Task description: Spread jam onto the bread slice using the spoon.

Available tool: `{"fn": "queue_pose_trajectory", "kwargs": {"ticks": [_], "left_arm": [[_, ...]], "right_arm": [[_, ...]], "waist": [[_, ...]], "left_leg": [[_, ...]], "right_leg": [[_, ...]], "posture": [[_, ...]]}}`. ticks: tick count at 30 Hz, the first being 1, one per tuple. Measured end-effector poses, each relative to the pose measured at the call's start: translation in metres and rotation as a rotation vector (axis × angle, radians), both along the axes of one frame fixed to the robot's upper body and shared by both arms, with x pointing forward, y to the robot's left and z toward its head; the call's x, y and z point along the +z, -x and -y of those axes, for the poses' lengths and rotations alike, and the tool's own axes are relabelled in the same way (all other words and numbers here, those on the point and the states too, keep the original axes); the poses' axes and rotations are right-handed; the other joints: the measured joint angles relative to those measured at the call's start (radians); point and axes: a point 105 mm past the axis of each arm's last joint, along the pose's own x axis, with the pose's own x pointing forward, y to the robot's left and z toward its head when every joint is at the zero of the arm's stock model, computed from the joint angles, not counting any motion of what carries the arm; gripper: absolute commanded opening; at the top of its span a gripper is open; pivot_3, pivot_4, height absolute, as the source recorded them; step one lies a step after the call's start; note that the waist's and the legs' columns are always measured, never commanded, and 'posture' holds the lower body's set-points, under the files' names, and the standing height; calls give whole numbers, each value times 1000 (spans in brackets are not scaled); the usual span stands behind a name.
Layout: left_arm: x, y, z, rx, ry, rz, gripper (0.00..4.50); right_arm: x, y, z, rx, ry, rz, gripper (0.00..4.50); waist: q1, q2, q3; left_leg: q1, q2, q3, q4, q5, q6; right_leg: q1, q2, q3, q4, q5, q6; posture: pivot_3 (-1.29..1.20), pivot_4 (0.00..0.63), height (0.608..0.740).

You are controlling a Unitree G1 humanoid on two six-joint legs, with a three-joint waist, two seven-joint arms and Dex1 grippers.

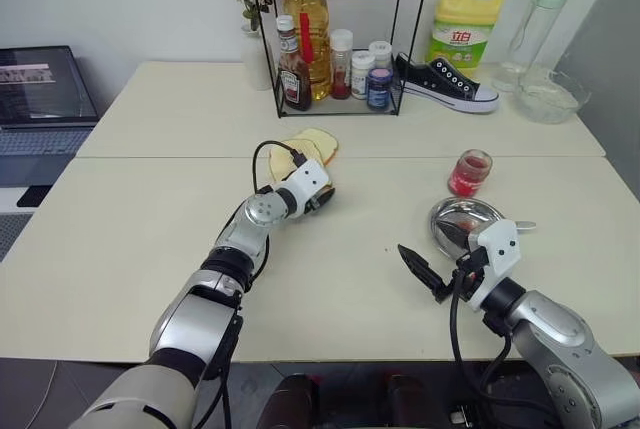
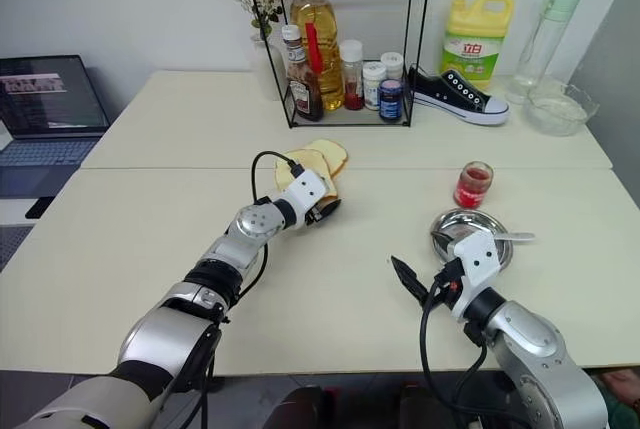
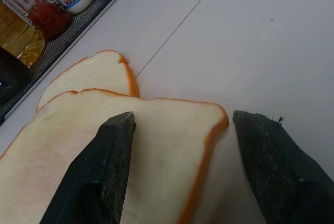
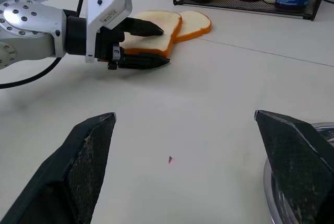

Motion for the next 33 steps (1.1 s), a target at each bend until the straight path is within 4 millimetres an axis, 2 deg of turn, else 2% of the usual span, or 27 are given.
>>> {"fn": "queue_pose_trajectory", "kwargs": {"ticks": [4,11,18,23,25,29,33], "left_arm": [[-1,-1,3,1,25,-6,2269],[2,0,3,-9,48,12,37],[5,0,-1,-7,52,23,37],[19,6,2,-82,139,24,37],[26,19,9,-183,166,18,37],[29,67,17,-405,173,-76,37],[22,103,16,-478,135,-211,37]], "right_arm": [[1,-1,1,-8,-7,5,4500],[3,-2,3,-22,-16,11,4500],[6,-4,5,-35,-21,21,4500],[7,-5,4,-35,-25,24,4500],[7,-6,4,-36,-28,23,4500],[5,-6,4,-41,-43,14,4500],[5,-6,4,-45,-55,9,4500]], "waist": [[2,0,0],[1,0,0],[0,0,0],[-2,0,0],[-3,0,0],[-12,0,0],[-15,1,0]], "left_leg": [[-1,0,0,2,0,0],[-1,0,0,3,0,0],[-1,0,0,4,0,0],[-2,0,0,4,0,0],[-2,0,0,4,0,0],[-2,1,0,4,0,-1],[-1,1,-1,5,0,0]], "right_leg": [[0,0,0,1,0,0],[-1,0,0,2,0,0],[-2,0,0,4,0,0],[-2,0,1,4,0,0],[-2,0,2,4,0,0],[-2,0,4,4,0,0],[-1,0,3,5,0,0]], "posture": [[0,150,740],[0,150,740],[0,150,740],[0,150,740],[0,150,740],[0,150,740],[0,150,740]]}}
